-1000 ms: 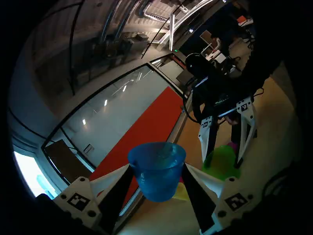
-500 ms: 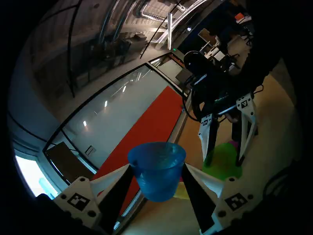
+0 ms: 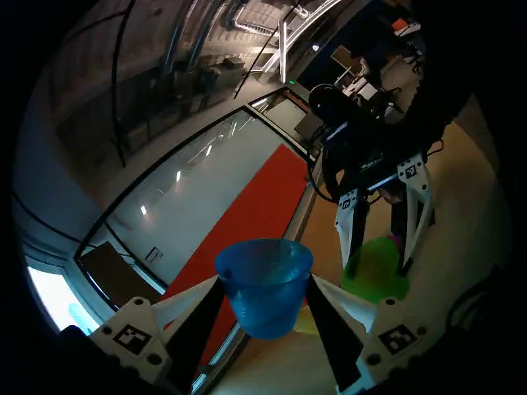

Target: Pour water

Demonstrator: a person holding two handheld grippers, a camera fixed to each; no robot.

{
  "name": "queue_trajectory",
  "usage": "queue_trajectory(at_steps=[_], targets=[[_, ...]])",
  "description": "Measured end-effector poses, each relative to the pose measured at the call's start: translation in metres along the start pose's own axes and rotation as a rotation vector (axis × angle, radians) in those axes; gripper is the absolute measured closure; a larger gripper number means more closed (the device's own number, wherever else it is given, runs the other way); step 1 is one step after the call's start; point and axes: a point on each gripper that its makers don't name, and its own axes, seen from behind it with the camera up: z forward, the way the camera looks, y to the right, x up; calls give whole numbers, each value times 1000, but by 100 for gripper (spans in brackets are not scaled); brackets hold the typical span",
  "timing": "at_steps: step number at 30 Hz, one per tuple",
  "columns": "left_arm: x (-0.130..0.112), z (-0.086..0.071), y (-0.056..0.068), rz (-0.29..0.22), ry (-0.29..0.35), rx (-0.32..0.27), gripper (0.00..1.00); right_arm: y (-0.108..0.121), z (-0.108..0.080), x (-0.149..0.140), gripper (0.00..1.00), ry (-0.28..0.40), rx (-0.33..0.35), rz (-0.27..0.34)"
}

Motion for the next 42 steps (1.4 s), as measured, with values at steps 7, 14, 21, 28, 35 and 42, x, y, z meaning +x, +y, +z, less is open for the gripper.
queue_trajectory(at_steps=[7,14,21,28,35,42], targets=[[0,1,-1,10,-1,1,18,-1,0,1,8,5,4,-4],[1,1,-1,25,-2,-1,18,-2,1,1,8,7,4,-6],[2,2,1,39,-4,-4,18,-3,2,1,8,7,9,-7],[0,5,3,54,-8,-4,17,-4,4,1,8,8,15,-6],[0,7,5,76,-6,-11,17,-4,4,1,8,9,16,-6],[3,9,6,96,-5,-11,17,-5,4,1,8,9,17,-6]])
